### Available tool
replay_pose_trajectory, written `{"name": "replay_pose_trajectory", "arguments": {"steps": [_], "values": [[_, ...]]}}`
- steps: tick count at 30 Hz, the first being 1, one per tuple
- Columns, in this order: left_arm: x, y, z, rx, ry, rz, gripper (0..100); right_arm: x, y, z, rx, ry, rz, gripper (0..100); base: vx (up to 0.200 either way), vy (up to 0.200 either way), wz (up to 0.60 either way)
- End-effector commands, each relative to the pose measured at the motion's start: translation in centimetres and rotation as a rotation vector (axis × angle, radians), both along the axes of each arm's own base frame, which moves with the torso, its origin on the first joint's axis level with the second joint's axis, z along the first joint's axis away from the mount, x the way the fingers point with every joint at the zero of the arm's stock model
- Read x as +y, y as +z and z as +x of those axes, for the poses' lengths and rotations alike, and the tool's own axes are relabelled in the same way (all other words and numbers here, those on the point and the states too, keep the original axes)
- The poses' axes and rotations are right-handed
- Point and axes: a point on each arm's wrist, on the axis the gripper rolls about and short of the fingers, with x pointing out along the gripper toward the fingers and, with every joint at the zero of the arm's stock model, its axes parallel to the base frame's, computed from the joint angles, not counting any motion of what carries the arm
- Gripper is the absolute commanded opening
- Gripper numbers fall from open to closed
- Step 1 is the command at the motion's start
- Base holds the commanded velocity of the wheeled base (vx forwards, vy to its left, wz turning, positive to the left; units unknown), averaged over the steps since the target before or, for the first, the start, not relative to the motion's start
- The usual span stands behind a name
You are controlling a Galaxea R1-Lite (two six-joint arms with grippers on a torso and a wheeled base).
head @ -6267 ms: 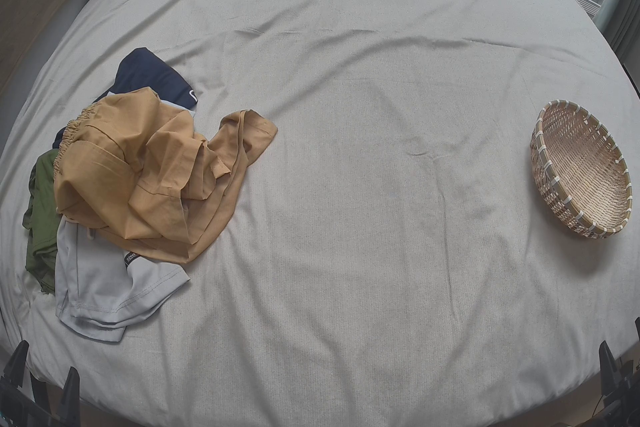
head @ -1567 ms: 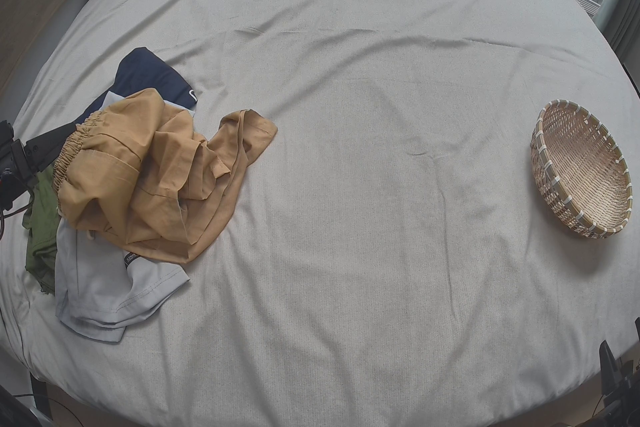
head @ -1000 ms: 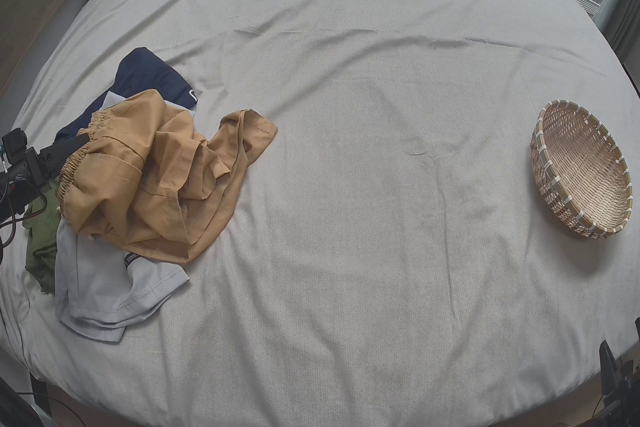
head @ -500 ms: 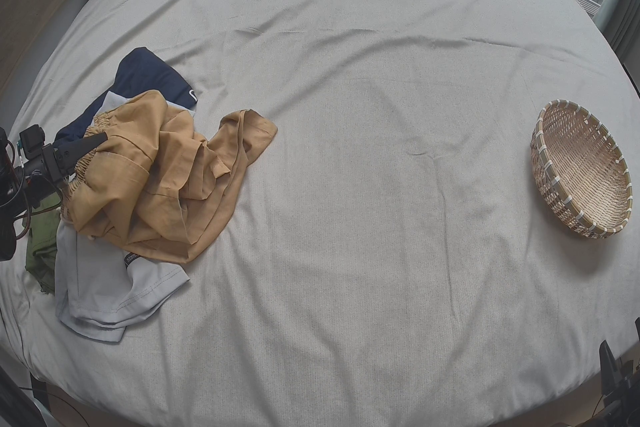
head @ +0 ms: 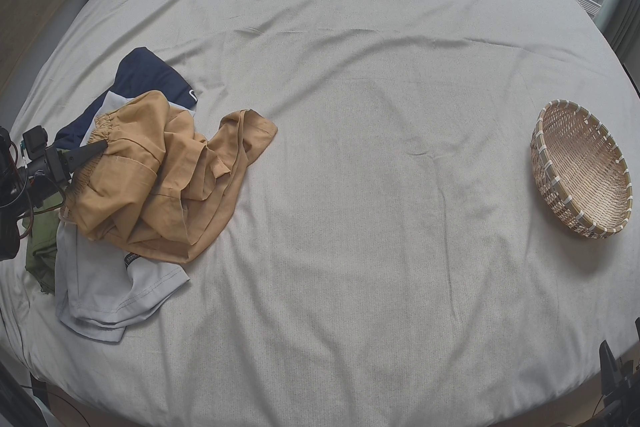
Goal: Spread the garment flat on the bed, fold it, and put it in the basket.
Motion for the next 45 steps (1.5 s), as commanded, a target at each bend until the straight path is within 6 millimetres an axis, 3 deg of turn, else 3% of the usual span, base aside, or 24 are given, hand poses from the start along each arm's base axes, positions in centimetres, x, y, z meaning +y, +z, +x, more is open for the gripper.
{"name": "replay_pose_trajectory", "arguments": {"steps": [1,5,12,18,19,28,45], "values": [[-0.1,0.0,-0.1,0.0,-0.003,0.0,0,0.0,-0.5,0.0,0.001,0.001,0.0,100,0.0,0.0,0.0],[-0.3,0.6,-0.6,-0.013,-0.037,0.008,0,0.0,-0.5,0.0,0.001,0.001,0.0,100,0.0,0.0,0.0],[-1.2,2.5,-3.1,-0.054,-0.077,0.027,0,0.0,-0.5,0.0,0.001,0.001,0.0,100,0.0,0.0,0.0],[-1.2,1.4,-3.7,-0.028,-0.066,0.022,0,0.0,-0.5,0.0,0.001,0.001,0.0,100,0.0,0.0,0.0],[-1.1,1.3,-3.8,-0.029,-0.06,0.025,100,0.0,-0.5,0.0,0.001,0.001,0.0,100,0.0,0.0,0.0],[-1.4,1.1,-4.2,-0.029,-0.07,0.028,100,0.0,-0.5,0.0,0.001,0.0,0.0,100,0.0,0.0,0.0],[-1.8,-0.5,-1.8,-0.019,-0.108,0.024,100,0.0,-0.5,0.0,0.001,0.0,0.0,100,0.0,0.0,0.0]]}}
